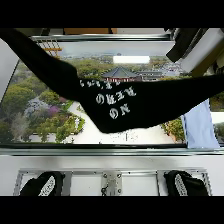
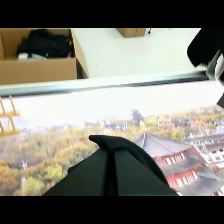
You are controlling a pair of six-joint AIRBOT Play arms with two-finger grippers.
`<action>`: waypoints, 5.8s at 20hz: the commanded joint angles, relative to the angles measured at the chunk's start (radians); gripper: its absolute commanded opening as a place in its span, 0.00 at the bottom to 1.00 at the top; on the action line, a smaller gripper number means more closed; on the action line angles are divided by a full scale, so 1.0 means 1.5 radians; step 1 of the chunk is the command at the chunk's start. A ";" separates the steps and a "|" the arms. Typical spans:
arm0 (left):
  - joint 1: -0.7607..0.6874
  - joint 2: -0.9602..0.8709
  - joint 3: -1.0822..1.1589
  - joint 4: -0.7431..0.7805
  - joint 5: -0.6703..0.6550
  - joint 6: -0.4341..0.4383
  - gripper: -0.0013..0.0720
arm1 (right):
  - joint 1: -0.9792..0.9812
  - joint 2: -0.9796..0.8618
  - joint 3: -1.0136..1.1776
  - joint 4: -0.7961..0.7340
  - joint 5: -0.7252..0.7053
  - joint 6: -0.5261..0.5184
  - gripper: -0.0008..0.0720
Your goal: Fold the clothes and pants, and hang the long-sleeved shirts on hangers.
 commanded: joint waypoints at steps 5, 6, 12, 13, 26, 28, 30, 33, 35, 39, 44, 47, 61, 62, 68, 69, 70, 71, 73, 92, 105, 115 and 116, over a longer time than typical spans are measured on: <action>-0.086 -0.282 -0.034 0.001 0.135 0.000 0.03 | 0.122 -0.099 -0.269 0.028 -0.048 0.047 0.02; -0.106 -0.350 0.023 0.002 0.116 0.000 0.03 | 0.133 -0.123 -0.285 0.027 -0.080 0.060 0.02; -0.125 -0.572 0.222 -0.001 -0.136 -0.099 0.86 | 0.138 -0.183 -0.287 0.027 -0.135 0.062 0.02; -0.117 -0.560 0.178 -0.001 -0.157 -0.101 0.86 | 0.138 -0.183 -0.287 0.027 -0.135 0.057 0.02; -0.195 -0.364 -0.593 -0.141 0.086 -0.069 0.86 | 0.138 -0.183 -0.288 0.031 -0.135 0.057 0.02; -0.220 -0.392 -0.577 -0.164 0.089 -0.067 0.86 | 0.138 -0.183 -0.288 0.031 -0.135 0.057 0.02; -0.245 -0.416 -0.543 -0.162 0.088 -0.068 0.86 | 0.138 -0.183 -0.288 0.031 -0.135 0.057 0.02; -0.270 -0.439 -0.497 -0.161 0.098 -0.073 0.77 | 0.138 -0.183 -0.288 0.031 -0.135 0.057 0.02; -0.272 -0.451 -0.473 -0.161 0.094 -0.076 0.16 | 0.138 -0.183 -0.288 0.030 -0.135 0.057 0.02; -0.228 -0.401 -0.396 -0.161 0.041 -0.074 0.03 | 0.137 -0.183 -0.255 0.028 -0.156 0.037 0.02; -0.139 -0.209 -0.100 -0.162 -0.058 -0.075 0.03 | 0.136 -0.183 0.014 0.017 -0.219 0.001 0.02; -0.135 -0.125 0.077 -0.162 -0.044 -0.075 0.03 | 0.137 -0.183 0.195 0.018 -0.285 0.001 0.02; -0.155 0.028 0.213 -0.156 -0.025 -0.084 0.03 | 0.137 -0.074 0.342 -0.013 -0.424 -0.050 0.02; -0.155 0.018 0.213 -0.155 -0.056 -0.094 0.03 | 0.137 -0.080 0.342 -0.013 -0.411 -0.050 0.02; -0.155 -0.135 0.164 -0.019 -0.186 -0.158 0.03 | 0.140 -0.234 0.340 0.026 -0.245 -0.048 0.02; -0.155 -0.163 0.134 -0.005 -0.169 -0.158 0.03 | 0.148 -0.284 0.340 0.027 -0.230 -0.048 0.02; -0.155 -0.196 0.100 0.005 -0.138 -0.157 0.03 | 0.158 -0.334 0.340 0.024 -0.229 -0.049 0.02; -0.155 -0.230 0.071 0.008 -0.099 -0.155 0.03 | 0.170 -0.390 0.340 0.009 -0.244 -0.051 0.02; -0.155 -0.309 0.032 0.019 0.012 -0.136 0.03 | 0.189 -0.501 0.340 -0.009 -0.309 -0.049 0.02; -0.059 -0.596 -0.174 0.017 -0.161 -0.113 0.85 | -0.029 -0.231 -0.345 -0.100 -0.064 -0.013 0.95; -0.146 -0.596 -0.224 0.012 -0.058 -0.098 0.85 | -0.121 -0.223 -0.620 0.019 -0.108 0.007 0.95; -0.144 -0.593 -0.224 0.012 -0.067 -0.103 0.03 | 0.009 -0.253 -0.612 0.081 -0.235 0.007 0.27; -0.144 -0.586 -0.224 0.013 -0.072 -0.101 0.03 | 0.009 -0.252 -0.600 0.080 -0.237 0.003 0.13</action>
